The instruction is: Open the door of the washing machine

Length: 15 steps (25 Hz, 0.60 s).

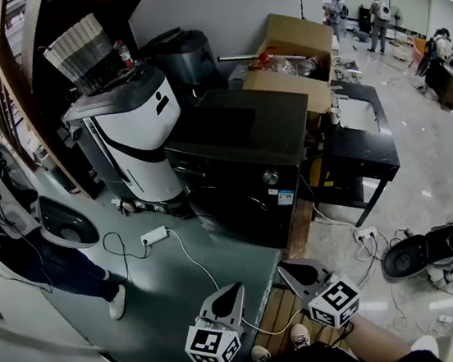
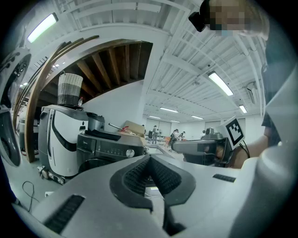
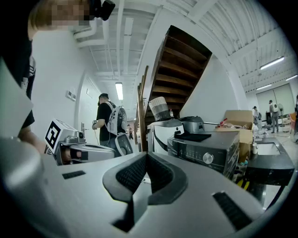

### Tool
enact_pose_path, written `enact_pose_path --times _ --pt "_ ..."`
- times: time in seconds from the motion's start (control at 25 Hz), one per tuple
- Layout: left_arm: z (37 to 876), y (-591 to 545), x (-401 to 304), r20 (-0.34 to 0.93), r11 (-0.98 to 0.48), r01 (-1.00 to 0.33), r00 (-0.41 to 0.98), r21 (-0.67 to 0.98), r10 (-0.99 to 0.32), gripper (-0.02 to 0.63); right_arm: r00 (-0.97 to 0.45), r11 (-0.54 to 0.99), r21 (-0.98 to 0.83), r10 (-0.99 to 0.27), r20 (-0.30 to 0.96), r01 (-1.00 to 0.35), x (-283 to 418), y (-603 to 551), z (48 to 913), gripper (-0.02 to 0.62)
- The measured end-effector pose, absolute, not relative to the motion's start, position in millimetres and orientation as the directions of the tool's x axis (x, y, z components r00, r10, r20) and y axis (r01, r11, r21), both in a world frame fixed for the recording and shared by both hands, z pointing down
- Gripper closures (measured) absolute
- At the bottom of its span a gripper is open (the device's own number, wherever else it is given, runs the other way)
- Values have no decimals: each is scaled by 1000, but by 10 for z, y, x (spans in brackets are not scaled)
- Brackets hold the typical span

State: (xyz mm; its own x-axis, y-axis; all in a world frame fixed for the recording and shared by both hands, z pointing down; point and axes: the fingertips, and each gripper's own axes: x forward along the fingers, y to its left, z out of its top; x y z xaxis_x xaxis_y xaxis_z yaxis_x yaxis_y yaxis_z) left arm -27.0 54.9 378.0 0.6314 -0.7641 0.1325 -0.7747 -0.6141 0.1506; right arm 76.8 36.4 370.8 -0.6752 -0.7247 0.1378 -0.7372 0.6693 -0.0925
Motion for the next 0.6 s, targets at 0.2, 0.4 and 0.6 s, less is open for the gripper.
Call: enact_pose_path --times 0.2,0.4,0.6 --pt "3766 591 -295 118 -614 -773 633 158 -765 596 -685 677 -108 -720 105 -728 745 406 3682 578" --pt "3749 621 -310 101 -627 -768 640 133 -762 595 -692 687 -76 -717 85 -722 693 439 3648 578" --pt "3729 636 -373 96 -627 -768 639 131 -763 596 -687 684 -71 -723 69 -726 643 460 3599 578"
